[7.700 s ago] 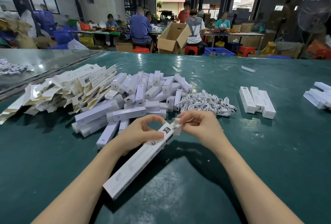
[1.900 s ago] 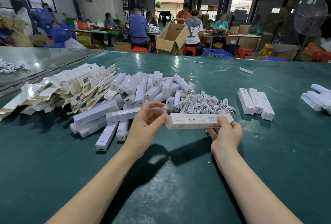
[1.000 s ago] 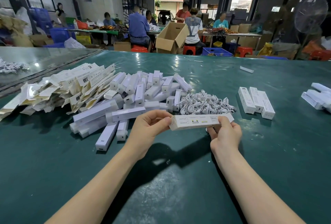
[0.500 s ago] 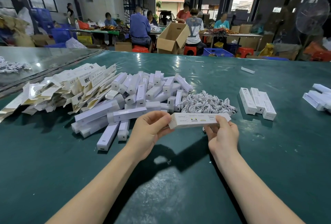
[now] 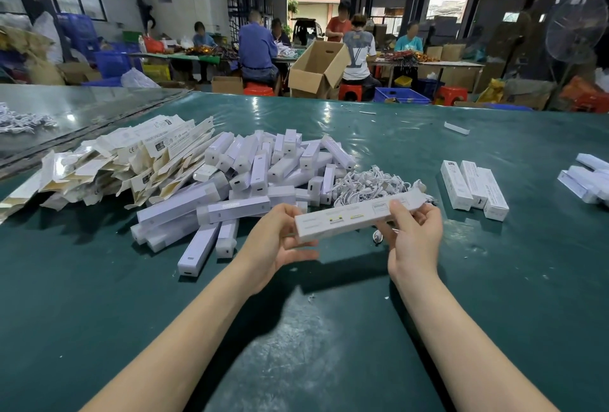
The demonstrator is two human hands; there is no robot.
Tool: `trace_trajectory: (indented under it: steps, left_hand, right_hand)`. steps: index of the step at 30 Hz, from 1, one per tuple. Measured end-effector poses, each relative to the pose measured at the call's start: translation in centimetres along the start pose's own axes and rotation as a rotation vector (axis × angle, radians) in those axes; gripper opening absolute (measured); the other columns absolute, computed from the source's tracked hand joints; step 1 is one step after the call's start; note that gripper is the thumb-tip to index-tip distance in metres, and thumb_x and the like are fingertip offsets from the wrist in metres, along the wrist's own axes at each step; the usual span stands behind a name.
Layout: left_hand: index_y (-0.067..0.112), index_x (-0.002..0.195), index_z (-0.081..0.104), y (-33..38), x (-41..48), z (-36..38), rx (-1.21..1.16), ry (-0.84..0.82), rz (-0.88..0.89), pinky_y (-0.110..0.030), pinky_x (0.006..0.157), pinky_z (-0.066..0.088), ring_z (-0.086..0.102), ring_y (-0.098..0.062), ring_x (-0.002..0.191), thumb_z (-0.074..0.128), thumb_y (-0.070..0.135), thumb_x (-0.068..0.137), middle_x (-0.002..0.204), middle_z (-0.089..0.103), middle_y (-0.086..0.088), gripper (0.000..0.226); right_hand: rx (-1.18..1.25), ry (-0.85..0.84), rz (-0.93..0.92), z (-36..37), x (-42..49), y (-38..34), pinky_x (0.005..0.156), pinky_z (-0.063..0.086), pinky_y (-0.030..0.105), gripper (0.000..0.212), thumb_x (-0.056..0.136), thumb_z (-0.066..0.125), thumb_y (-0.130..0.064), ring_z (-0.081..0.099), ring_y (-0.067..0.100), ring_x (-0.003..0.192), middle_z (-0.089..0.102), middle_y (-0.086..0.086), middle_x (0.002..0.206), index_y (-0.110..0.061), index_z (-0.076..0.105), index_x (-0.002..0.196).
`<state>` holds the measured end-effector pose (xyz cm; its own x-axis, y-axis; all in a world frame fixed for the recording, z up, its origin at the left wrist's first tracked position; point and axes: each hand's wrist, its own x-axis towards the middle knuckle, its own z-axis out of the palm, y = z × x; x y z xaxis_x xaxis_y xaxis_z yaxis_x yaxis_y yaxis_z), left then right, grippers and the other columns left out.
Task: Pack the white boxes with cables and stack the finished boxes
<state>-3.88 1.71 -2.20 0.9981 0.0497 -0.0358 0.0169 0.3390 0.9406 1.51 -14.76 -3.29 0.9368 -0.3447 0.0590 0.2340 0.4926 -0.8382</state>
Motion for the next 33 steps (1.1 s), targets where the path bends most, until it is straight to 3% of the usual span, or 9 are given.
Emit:
trace_trajectory:
  steps: [4,7,12,16,18,21,25,30,33]
  left_hand:
    - [0.011,0.081,0.045,-0.2,-0.4,0.2,0.266,-0.077,-0.038,-0.020,0.039,0.038,0.049,-0.010,0.040,0.046,0.035,0.091,0.059,0.058,-0.004,0.026]
    - [0.018,0.084,0.043,-1.3,-0.7,0.5,0.599,-0.133,0.016,-0.015,0.037,0.029,0.041,-0.009,0.040,0.053,0.036,0.088,0.058,0.059,0.001,0.021]
    - [0.013,0.085,0.057,-0.6,-0.7,-0.1,0.462,-0.084,-0.057,-0.017,0.037,0.036,0.055,-0.007,0.048,0.052,0.032,0.091,0.065,0.066,-0.003,0.020]
    - [0.008,0.102,0.061,-0.3,-0.9,0.1,0.489,-0.141,-0.100,-0.017,0.038,0.037,0.052,-0.003,0.052,0.037,0.030,0.099,0.078,0.066,-0.004,0.033]
    - [0.014,0.110,0.056,-0.4,-1.3,0.5,0.535,-0.210,-0.043,-0.015,0.037,0.032,0.047,-0.004,0.050,0.040,0.031,0.097,0.071,0.066,0.003,0.026]
    - [0.031,0.109,0.049,-0.8,-1.6,1.0,0.628,-0.293,0.000,-0.015,0.038,0.030,0.045,-0.006,0.050,0.055,0.020,0.090,0.066,0.063,0.008,0.023]
    - [0.027,0.115,0.048,-0.7,-1.7,0.8,0.601,-0.338,0.003,-0.016,0.039,0.032,0.045,-0.007,0.051,0.054,0.013,0.091,0.071,0.062,0.004,0.028]
    - [0.026,0.109,0.048,-0.8,-1.6,0.7,0.605,-0.334,0.006,-0.018,0.038,0.035,0.046,-0.008,0.049,0.054,0.012,0.090,0.066,0.061,0.005,0.024]
    - [0.027,0.107,0.048,-0.6,-1.4,0.3,0.668,-0.310,0.018,-0.019,0.037,0.035,0.046,-0.008,0.048,0.055,0.013,0.089,0.066,0.060,0.004,0.024]
  right_hand:
    - [-0.027,-0.042,-0.011,-0.2,0.1,-0.4,0.049,0.050,0.017,0.021,0.087,0.057,-0.001,0.056,-0.001,0.051,0.057,0.000,0.075,-0.016,0.049,0.075]
    - [-0.074,-0.101,-0.035,0.0,-0.1,-0.4,0.049,0.046,0.016,0.019,0.086,0.059,-0.002,0.054,-0.001,0.048,0.062,-0.009,0.059,-0.016,0.053,0.075]
    - [-0.094,-0.166,-0.050,0.1,0.1,-0.5,0.044,0.042,0.014,0.023,0.090,0.053,-0.007,0.050,-0.002,0.045,0.054,-0.011,0.054,-0.015,0.054,0.069]
    - [-0.206,-0.188,-0.113,0.1,0.0,0.2,0.062,0.047,0.022,0.013,0.091,0.053,-0.007,0.059,0.000,0.062,0.056,-0.003,0.085,-0.015,0.057,0.101]
    - [-0.196,-0.121,-0.150,0.0,0.1,0.3,0.062,0.049,0.019,0.023,0.087,0.059,-0.008,0.056,0.005,0.072,0.054,-0.003,0.091,-0.020,0.051,0.105]
    - [-0.133,-0.031,-0.166,0.0,0.0,0.3,0.053,0.046,0.011,0.024,0.083,0.065,-0.008,0.055,0.004,0.073,0.054,-0.004,0.088,-0.024,0.048,0.090]
    - [-0.304,-0.073,-0.234,0.1,-0.1,0.6,0.079,0.049,0.026,0.022,0.086,0.062,-0.011,0.057,0.014,0.085,0.048,0.000,0.108,-0.031,0.056,0.084]
    - [-0.428,-0.126,-0.317,-0.1,0.1,0.0,0.078,0.046,0.024,0.013,0.087,0.059,-0.007,0.051,0.011,0.079,0.051,0.005,0.101,-0.020,0.060,0.091]
    - [-0.545,-0.222,-0.341,-0.5,0.4,-0.2,0.067,0.040,0.009,0.033,0.088,0.055,-0.005,0.046,0.004,0.070,0.049,-0.008,0.082,-0.026,0.053,0.114]
